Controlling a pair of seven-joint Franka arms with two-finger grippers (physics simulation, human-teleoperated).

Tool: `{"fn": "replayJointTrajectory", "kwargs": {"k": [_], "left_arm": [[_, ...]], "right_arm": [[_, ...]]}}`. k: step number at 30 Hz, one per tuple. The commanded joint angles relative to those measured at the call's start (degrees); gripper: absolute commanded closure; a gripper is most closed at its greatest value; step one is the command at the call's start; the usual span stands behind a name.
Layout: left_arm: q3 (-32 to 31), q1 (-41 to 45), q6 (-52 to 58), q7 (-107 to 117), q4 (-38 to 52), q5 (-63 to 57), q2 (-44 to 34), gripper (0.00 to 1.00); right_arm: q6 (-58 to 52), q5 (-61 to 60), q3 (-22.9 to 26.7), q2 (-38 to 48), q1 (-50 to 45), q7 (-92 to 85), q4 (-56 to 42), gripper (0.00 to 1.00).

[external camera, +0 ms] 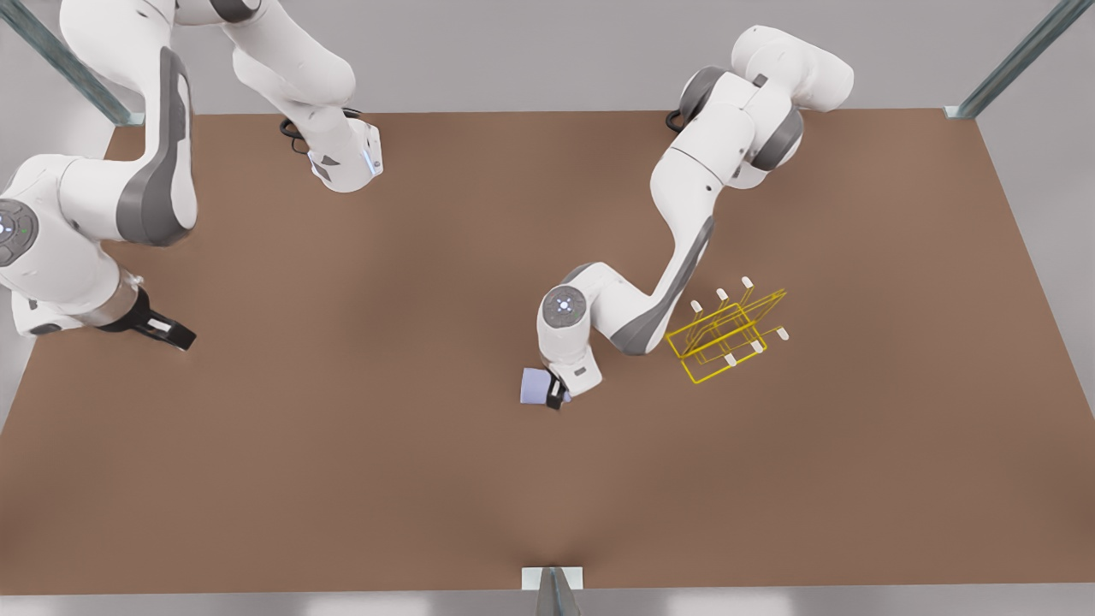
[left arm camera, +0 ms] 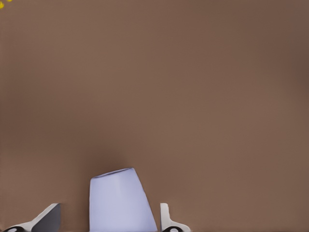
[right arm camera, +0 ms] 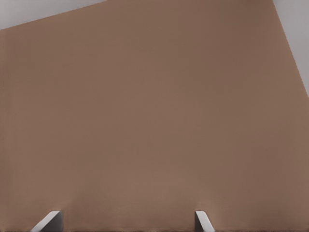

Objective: Place the cup on the cup holder

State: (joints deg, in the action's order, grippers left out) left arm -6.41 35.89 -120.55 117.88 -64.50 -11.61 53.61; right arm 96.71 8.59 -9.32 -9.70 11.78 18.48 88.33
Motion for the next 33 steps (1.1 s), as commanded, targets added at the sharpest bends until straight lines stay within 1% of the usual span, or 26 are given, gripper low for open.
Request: {"fn": "replayJointTrajectory", "kwargs": {"k": [1, 4, 6, 10, 14, 15, 17, 21, 23, 33], "left_arm": [[-0.01, 0.14, 1.81, -0.11, -0.27, -0.34, 0.18, 0.00], [-0.01, 0.14, 1.55, 0.42, -0.27, -0.25, 0.18, 0.00], [-0.01, 0.14, 1.55, 0.51, -0.62, -0.25, 0.27, 0.00], [-0.10, 0.23, 1.55, 6.65, -0.54, 0.01, 0.80, 0.00], [0.08, 0.58, 1.46, 12.37, 0.17, -0.34, 1.67, 0.00], [1.84, 2.25, 1.28, 13.60, 0.52, -0.26, 2.11, 0.00], [2.54, 2.87, 1.28, 15.18, 3.06, -0.08, 3.26, 0.00], [2.37, 3.31, 0.05, 16.68, 4.39, 0.01, 3.26, 0.00], [2.54, 3.40, -0.21, 17.65, 5.62, 0.01, 4.66, 0.00], [2.54, 4.45, -1.79, 18.09, 5.27, 0.10, 6.33, 0.00]], "right_arm": [[-12.78, -8.33, 7.30, 0.12, -8.53, -24.64, -2.90, 0.00], [-12.16, -9.11, 8.80, -1.64, -16.35, -24.72, -6.15, 0.00], [-13.39, -11.58, 8.01, -2.26, -16.61, -25.86, -7.65, 0.00], [-10.32, -5.52, 8.01, -2.61, -16.26, -27.45, -8.00, 0.00], [-10.05, -4.99, 8.44, -2.61, -15.39, -27.18, -8.17, 0.00], [-9.88, -5.78, 8.36, -2.87, -14.15, -27.36, -8.00, 0.00], [-9.61, -5.08, 8.27, -3.22, -13.98, -27.89, -8.17, 0.00], [-9.52, -5.08, 8.44, -3.31, -13.80, -27.89, -8.17, 0.00], [-9.52, -5.08, 8.44, -3.57, -13.71, -27.89, -8.26, 0.00], [-9.70, -5.69, 8.27, -3.57, -13.19, -27.62, -7.91, 0.00]]}}
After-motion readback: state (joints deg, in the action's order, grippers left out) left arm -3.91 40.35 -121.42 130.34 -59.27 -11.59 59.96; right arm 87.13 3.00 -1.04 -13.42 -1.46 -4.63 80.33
